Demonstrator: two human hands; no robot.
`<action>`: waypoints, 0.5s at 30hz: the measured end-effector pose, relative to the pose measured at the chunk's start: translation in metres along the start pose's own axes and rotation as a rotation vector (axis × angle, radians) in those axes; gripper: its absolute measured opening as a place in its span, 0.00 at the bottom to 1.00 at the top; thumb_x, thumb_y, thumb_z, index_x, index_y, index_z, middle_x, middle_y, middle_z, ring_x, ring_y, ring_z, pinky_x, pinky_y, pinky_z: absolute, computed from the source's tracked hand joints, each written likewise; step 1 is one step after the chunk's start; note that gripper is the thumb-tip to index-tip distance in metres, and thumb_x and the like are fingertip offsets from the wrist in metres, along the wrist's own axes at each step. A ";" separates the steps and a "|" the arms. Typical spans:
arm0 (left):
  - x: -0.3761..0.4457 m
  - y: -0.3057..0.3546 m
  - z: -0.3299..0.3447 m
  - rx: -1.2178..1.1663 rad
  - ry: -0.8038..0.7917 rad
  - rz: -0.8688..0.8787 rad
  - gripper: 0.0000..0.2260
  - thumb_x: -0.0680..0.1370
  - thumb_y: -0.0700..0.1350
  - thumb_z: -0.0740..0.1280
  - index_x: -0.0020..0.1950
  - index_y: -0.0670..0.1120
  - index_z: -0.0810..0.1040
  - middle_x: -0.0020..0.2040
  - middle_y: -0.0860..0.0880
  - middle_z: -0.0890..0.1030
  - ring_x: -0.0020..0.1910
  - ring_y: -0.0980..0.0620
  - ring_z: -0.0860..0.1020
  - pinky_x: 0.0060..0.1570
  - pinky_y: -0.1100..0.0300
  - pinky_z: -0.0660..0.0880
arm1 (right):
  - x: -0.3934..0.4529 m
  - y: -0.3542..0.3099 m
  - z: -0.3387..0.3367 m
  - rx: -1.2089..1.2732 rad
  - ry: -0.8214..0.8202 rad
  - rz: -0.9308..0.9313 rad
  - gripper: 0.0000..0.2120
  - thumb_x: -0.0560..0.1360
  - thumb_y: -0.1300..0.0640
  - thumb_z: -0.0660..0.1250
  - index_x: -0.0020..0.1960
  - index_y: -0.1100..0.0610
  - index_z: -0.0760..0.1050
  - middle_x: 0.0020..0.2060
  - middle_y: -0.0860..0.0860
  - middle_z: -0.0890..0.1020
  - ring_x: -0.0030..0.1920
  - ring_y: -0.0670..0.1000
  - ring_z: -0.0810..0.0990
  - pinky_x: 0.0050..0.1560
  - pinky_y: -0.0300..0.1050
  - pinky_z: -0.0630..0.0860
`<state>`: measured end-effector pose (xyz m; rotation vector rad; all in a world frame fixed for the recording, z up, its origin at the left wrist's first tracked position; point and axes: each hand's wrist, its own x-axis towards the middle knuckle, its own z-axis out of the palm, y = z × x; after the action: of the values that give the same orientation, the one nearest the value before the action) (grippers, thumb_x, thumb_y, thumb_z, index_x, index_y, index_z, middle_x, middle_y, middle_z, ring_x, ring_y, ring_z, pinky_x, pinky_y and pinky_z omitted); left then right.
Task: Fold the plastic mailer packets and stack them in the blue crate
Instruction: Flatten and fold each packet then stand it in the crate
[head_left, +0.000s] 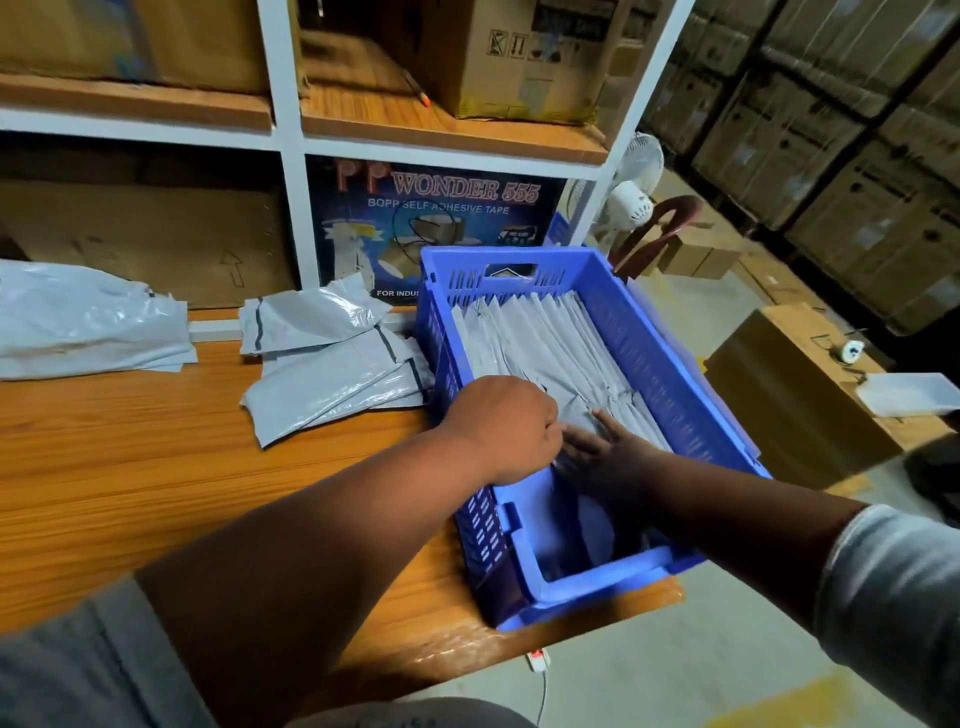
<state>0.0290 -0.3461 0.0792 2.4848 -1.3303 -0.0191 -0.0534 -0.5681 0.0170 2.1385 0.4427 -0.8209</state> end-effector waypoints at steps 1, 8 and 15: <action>0.001 0.000 0.000 0.008 -0.006 0.003 0.20 0.84 0.56 0.59 0.36 0.49 0.69 0.36 0.49 0.74 0.36 0.44 0.73 0.35 0.51 0.69 | 0.000 0.004 0.004 -0.013 0.003 0.010 0.41 0.85 0.40 0.59 0.87 0.54 0.42 0.86 0.54 0.38 0.85 0.63 0.35 0.77 0.80 0.36; 0.000 0.001 -0.002 0.002 -0.009 0.003 0.20 0.85 0.57 0.59 0.36 0.49 0.68 0.37 0.50 0.73 0.37 0.45 0.73 0.36 0.52 0.68 | -0.006 0.017 -0.007 0.055 0.028 -0.084 0.55 0.76 0.30 0.69 0.87 0.51 0.41 0.87 0.56 0.42 0.86 0.62 0.39 0.82 0.72 0.40; -0.009 -0.016 -0.021 -0.006 0.140 0.066 0.12 0.82 0.55 0.62 0.46 0.51 0.79 0.47 0.51 0.77 0.51 0.45 0.76 0.54 0.47 0.73 | -0.054 0.069 -0.092 0.405 0.527 0.030 0.49 0.71 0.28 0.70 0.85 0.49 0.62 0.85 0.53 0.62 0.85 0.54 0.56 0.83 0.59 0.58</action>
<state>0.0404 -0.3246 0.0928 2.3875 -1.3503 0.1632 -0.0167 -0.5423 0.1362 2.7392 0.5416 -0.3322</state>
